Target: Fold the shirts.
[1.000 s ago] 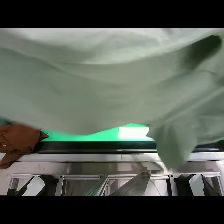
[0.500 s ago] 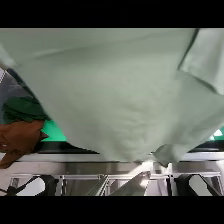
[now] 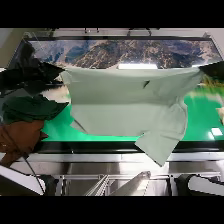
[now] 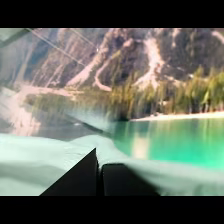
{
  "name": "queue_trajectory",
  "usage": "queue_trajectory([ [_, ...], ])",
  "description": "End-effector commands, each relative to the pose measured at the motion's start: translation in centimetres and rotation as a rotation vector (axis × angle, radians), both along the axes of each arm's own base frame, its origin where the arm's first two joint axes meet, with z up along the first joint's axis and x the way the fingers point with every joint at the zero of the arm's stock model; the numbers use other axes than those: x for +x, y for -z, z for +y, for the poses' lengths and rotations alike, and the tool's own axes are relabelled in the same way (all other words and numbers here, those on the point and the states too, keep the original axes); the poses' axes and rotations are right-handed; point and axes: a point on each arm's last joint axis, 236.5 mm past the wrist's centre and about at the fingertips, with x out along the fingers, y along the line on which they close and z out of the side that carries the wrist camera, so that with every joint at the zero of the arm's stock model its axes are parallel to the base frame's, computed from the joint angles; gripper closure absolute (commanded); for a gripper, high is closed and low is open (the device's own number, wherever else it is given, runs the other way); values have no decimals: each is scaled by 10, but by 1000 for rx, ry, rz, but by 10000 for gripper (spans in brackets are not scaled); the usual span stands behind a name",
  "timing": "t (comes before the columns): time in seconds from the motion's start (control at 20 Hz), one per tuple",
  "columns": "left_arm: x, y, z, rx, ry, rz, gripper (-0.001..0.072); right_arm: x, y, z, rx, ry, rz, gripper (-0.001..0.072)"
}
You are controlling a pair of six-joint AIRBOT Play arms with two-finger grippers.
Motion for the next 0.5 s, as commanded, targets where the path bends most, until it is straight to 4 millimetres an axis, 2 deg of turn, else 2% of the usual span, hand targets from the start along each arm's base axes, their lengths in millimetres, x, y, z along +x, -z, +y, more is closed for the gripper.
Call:
queue_trajectory([
  [0.0, 46, 66, -7, 15, 6, 92, 689, 45, 67, 1, 97, 67, 6, 698],
  [0.1, 74, 82, -5, 30, -39, 94, 689, 65, 82, -6, 166, 120, -24, 698],
  [0.2, 94, 86, -3, 47, -73, 49, 688, 77, 90, -14, 224, 151, -34, 698],
  [0.3, 100, 88, -2, 61, -87, 20, 687, 76, 101, -10, 221, 128, -15, 698],
  [0.45, 98, 101, 3, 118, -80, 26, 687, 56, 131, 0, 123, 45, 93, 698],
])
